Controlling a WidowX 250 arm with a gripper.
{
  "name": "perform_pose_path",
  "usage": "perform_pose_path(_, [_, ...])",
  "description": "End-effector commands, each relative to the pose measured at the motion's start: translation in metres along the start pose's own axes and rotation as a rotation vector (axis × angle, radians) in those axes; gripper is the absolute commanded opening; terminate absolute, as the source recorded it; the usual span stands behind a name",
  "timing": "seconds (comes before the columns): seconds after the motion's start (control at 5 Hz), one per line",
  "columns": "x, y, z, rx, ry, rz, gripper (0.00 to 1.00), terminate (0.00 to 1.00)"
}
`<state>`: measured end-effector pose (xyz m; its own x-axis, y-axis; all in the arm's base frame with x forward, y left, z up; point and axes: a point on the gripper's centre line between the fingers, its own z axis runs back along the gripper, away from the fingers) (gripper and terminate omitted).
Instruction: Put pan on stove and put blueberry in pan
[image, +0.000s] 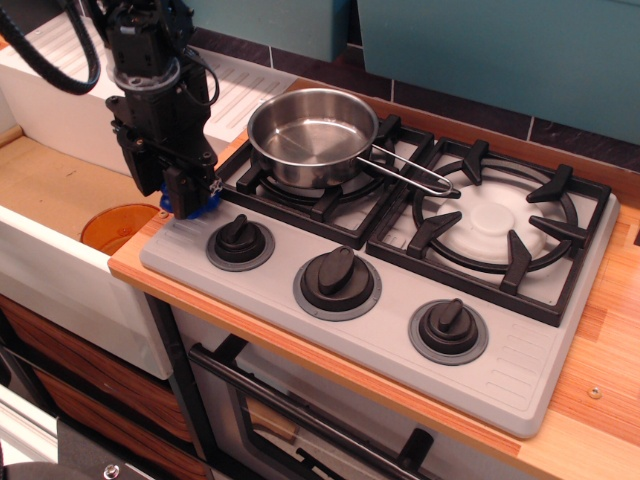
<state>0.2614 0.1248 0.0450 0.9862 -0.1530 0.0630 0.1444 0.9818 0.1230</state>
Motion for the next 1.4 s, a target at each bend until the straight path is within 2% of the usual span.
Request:
perform_pose_path(0.0, [0.008, 0.006, 0.050, 0.067, -0.024, -0.004, 0.00, 0.00])
perform_pose_path(0.4, [0.016, 0.004, 0.079, 0.075, 0.009, 0.005, 0.00, 0.00])
perform_pose_path(0.8, [0.049, -0.002, 0.098, 0.084, 0.028, 0.007, 0.00, 0.00])
perform_pose_path(1.2, [0.083, -0.017, 0.092, 0.072, 0.013, 0.012, 0.00, 0.00])
